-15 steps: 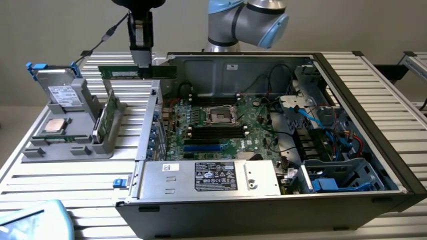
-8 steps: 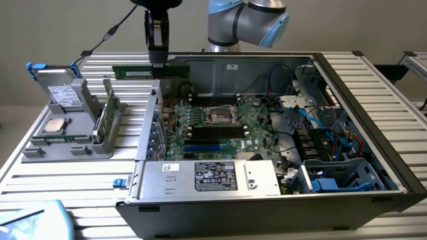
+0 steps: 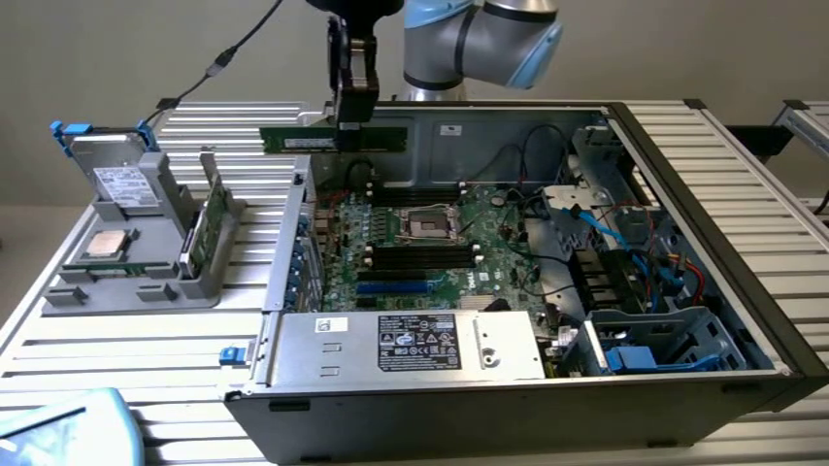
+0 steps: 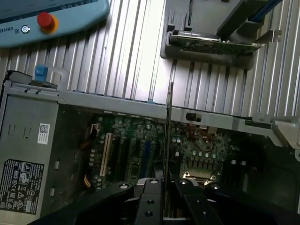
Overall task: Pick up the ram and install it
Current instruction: 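Pick up the ram and move it above insertion slot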
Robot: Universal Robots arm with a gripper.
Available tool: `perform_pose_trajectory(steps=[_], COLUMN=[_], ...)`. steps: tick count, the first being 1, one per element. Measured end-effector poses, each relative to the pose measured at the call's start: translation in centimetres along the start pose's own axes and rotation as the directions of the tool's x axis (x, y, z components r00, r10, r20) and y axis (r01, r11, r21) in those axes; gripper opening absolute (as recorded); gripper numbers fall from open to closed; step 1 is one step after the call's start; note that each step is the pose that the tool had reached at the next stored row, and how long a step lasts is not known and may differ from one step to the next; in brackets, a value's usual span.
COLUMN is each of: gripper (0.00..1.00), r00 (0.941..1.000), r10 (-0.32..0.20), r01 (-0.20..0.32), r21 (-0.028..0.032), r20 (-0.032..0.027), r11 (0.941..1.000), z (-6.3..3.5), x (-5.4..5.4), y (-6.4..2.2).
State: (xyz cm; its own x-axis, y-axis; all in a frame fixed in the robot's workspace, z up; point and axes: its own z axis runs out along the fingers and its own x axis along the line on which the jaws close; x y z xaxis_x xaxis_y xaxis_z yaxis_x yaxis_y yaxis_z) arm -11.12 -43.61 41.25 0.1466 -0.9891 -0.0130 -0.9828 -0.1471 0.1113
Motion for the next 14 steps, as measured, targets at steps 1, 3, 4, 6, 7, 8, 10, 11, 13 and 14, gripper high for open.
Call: perform_pose_trajectory(steps=[1, 3, 4, 6, 7, 8, 10, 11, 13, 14], gripper=[0.14, 0.14, 0.14, 0.14, 0.14, 0.14, 0.14, 0.14, 0.14, 0.14], r00=[1.0, 1.0, 1.0, 1.0, 1.0, 1.0, 1.0, 1.0, 0.9999, 0.9999], r10=[0.0, 0.0, 0.0, 0.001, 0.001, 0.001, 0.001, 0.001, 0.001, 0.001], r01=[0.0, 0.0, 0.0, -0.001, -0.001, -0.001, -0.001, -0.001, -0.001, -0.001], r21=[-0.0001, -0.0004, -0.0006, -0.0008, -0.001, -0.0011, -0.0014, -0.0015, -0.0016, -0.0015], r20=[-0.0003, -0.0022, -0.0036, -0.0058, -0.0067, -0.0073, -0.0089, -0.0094, -0.01, -0.0099], r11=[1.0, 1.0, 1.0, 1.0, 1.0, 1.0, 1.0, 1.0, 1.0, 1.0], z=[-0.02, 0.03, 0.08, 0.22, 0.29, 0.38, 0.54, 0.66, 0.88, 1.02], x=[0.1, 0.2, 0.3, 0.4, 0.4, 0.5, 0.6, 0.6, 0.6, 0.6], y=[-0.45, -1.36, -1.83, -2.78, -3.24, -3.69, -4.62, -5.19, -6.11, -6.55])
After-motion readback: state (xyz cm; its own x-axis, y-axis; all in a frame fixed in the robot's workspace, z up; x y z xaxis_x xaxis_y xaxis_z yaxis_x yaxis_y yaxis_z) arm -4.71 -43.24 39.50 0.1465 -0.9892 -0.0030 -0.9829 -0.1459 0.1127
